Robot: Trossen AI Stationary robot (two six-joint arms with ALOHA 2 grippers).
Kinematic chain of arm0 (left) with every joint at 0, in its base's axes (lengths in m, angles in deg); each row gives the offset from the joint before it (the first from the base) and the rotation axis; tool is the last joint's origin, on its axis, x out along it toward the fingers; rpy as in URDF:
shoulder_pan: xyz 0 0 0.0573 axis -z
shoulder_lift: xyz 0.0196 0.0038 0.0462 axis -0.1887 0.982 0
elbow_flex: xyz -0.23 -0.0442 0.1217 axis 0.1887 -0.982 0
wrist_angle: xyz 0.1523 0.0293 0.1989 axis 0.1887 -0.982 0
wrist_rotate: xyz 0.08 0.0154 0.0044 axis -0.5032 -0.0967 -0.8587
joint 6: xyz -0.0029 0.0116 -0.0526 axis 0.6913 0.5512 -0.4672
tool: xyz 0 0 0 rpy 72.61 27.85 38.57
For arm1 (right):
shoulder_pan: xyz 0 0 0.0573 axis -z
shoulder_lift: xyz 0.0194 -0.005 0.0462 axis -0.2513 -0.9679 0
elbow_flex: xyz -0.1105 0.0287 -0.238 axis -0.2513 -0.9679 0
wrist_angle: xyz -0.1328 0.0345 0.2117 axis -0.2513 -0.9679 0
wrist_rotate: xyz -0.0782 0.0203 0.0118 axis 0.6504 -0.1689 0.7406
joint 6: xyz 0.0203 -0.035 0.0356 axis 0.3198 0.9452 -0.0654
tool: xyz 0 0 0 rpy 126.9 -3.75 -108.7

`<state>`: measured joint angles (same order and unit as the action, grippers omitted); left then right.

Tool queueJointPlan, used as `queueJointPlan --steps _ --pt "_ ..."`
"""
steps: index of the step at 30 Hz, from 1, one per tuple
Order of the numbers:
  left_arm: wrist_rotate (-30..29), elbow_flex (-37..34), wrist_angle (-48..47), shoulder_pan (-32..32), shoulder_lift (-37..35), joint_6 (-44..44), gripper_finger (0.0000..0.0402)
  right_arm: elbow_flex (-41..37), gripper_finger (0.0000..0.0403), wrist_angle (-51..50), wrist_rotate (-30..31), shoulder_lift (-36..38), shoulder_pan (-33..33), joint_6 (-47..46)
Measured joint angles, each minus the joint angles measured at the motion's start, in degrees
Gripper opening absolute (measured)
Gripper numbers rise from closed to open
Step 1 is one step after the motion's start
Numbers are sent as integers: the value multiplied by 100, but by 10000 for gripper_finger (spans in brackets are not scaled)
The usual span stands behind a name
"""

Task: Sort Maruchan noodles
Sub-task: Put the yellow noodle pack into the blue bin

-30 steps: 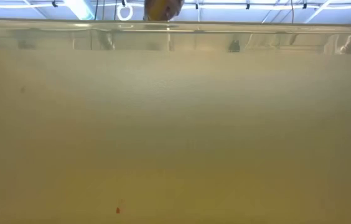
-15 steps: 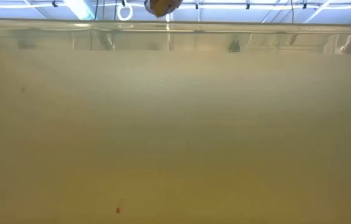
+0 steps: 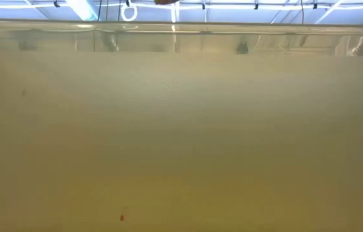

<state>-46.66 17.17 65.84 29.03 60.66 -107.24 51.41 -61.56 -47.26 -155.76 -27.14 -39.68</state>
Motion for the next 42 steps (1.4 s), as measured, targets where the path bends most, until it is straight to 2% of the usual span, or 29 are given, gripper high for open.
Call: queueJointPlan --steps 3,6,11,16,20,24,27,30,33,36,38,42 --pt "12 0 44 0 0 -7 9 0 339 22 -106 4 1 -203" --pt "172 0 96 7 0 4 9 0 311 -23 -387 4 -2 -396" --pt "610 0 199 22 -4 256 9 0 238 -55 -782 4 3 -377" --pt "1011 -2 305 59 -133 836 12 7 169 1 -865 15 -4 -258" --pt "1425 -7 216 81 -321 1012 44 7 140 -35 -882 17 -2 -45" --pt "1914 4 -37 86 -681 1025 99 3 135 -353 -1322 1 -2 266" --pt "2189 4 -419 83 -1058 1267 141 2 135 -1080 -1725 66 -4 720" --pt "2581 4 -820 141 -1509 1662 172 2 135 -2423 -1973 173 -21 1379" --pt "2966 9 -1139 248 -1823 1941 186 2 135 -4204 -2048 217 -54 2070" --pt "3060 9 -1349 413 -1939 2155 185 -216 135 -5676 -1900 251 -56 2556" --pt "3066 9 -1424 523 -1939 2323 182 -663 135 -5666 -1858 429 -28 2863" --pt "3062 4 -1690 762 -1899 2285 181 -1939 135 -5485 -2178 1072 64 3420"
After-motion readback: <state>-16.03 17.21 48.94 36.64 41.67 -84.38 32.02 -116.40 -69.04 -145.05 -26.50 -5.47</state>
